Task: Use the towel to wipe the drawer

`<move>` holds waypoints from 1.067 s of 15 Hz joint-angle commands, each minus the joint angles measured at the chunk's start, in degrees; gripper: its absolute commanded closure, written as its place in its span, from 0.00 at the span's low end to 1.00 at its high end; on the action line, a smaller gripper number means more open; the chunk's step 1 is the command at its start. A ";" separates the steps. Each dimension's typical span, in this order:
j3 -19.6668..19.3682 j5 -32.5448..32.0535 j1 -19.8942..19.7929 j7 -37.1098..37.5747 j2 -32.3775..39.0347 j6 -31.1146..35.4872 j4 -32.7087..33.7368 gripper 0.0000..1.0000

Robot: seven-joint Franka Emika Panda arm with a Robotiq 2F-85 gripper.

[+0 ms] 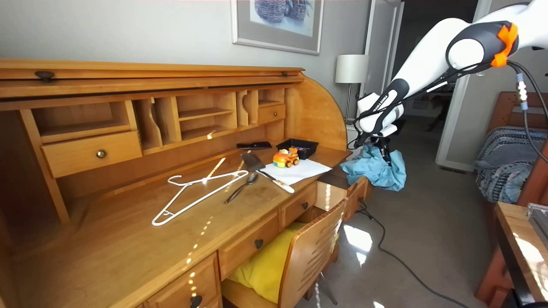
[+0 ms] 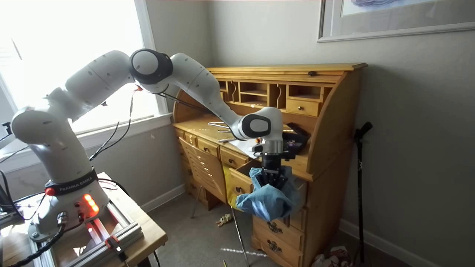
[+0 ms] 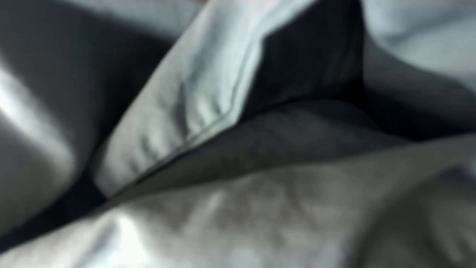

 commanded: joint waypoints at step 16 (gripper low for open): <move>0.24 -0.19 -0.21 -0.09 0.22 -0.26 0.50 0.98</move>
